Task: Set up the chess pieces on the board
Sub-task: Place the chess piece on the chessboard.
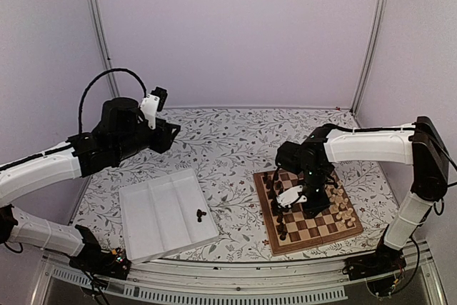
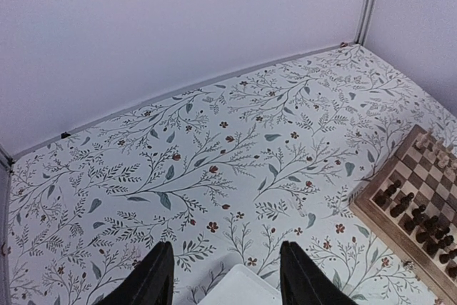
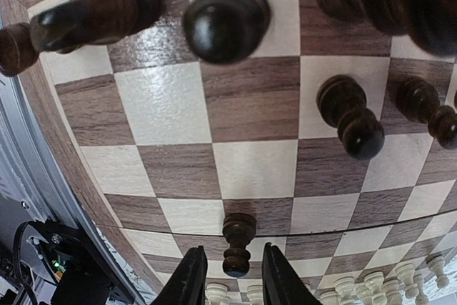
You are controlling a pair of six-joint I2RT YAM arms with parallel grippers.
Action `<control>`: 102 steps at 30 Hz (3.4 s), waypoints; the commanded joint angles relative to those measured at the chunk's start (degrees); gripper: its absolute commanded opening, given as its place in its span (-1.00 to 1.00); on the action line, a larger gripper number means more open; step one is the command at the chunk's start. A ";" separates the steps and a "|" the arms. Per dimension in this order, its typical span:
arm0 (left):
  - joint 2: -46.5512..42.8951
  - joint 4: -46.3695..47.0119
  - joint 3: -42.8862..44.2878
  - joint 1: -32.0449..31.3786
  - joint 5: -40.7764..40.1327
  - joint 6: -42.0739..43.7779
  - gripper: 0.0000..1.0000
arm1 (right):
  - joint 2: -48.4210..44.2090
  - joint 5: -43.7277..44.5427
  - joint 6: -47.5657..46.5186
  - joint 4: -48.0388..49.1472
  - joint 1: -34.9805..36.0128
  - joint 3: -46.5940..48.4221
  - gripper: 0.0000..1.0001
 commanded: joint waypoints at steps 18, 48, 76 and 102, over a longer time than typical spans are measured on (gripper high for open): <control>1.92 0.05 -0.48 1.01 2.42 0.07 0.05 | -4.18 -0.14 1.15 4.92 0.15 -4.18 -0.67; 1.79 -0.62 -0.30 1.02 3.31 -0.02 0.05 | 1.46 -8.32 2.16 3.12 2.84 7.06 -0.87; 2.27 -0.95 -0.12 0.98 3.81 0.15 0.05 | 4.68 -7.82 1.98 4.73 3.91 7.34 -0.77; 4.45 -1.61 0.32 0.98 4.74 0.08 0.05 | 2.70 -9.12 2.38 6.12 3.87 6.27 -0.46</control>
